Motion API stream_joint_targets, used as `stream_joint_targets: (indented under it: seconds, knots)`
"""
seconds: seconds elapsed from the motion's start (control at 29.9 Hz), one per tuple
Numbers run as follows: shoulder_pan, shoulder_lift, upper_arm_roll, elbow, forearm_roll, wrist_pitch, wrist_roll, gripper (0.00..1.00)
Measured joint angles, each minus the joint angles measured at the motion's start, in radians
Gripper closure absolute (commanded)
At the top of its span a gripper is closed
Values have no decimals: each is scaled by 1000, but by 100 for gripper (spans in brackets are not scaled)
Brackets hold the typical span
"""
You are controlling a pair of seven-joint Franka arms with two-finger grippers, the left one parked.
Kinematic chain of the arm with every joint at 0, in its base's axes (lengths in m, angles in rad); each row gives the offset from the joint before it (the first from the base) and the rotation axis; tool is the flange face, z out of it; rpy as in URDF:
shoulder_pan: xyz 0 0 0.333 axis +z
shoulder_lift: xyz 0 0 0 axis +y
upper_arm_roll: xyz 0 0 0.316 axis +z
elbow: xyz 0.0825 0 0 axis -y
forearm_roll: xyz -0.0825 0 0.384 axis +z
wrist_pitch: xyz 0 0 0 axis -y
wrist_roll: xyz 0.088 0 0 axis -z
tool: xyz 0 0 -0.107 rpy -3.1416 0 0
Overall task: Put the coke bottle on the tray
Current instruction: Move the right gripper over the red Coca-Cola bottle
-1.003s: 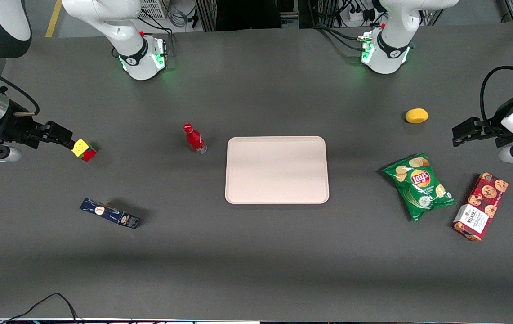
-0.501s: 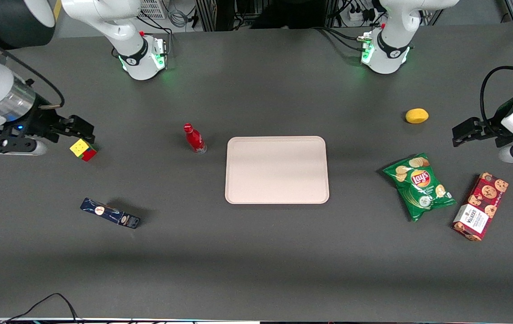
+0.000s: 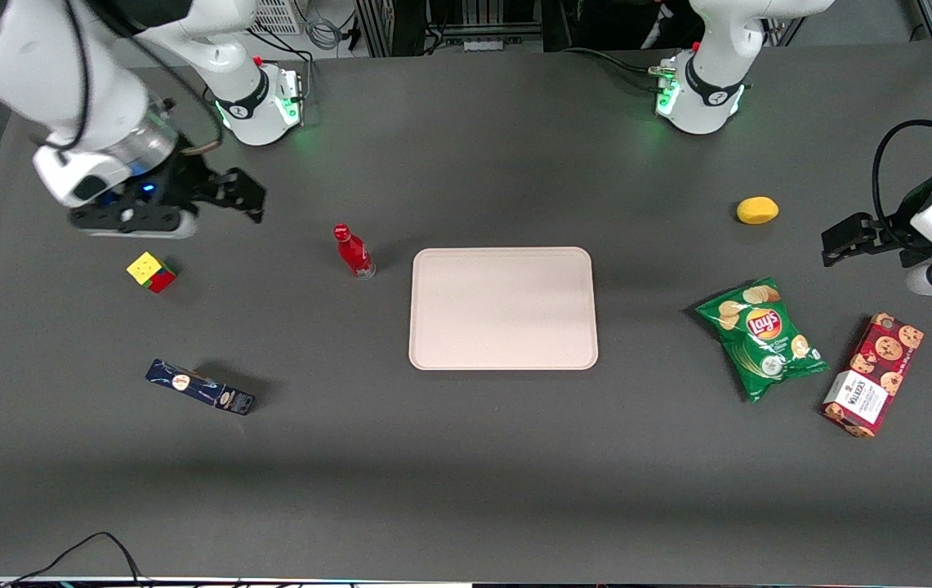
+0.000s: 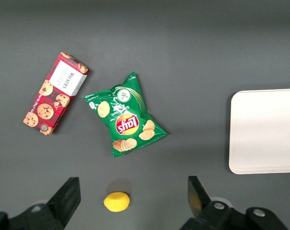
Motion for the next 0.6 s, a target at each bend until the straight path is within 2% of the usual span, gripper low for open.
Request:
stream_joint_targets:
  seconds: [0.3, 0.6]
  knots:
    - [12, 6, 183, -1, 15, 20, 198, 0]
    - [16, 17, 203, -32, 15, 36, 217, 0]
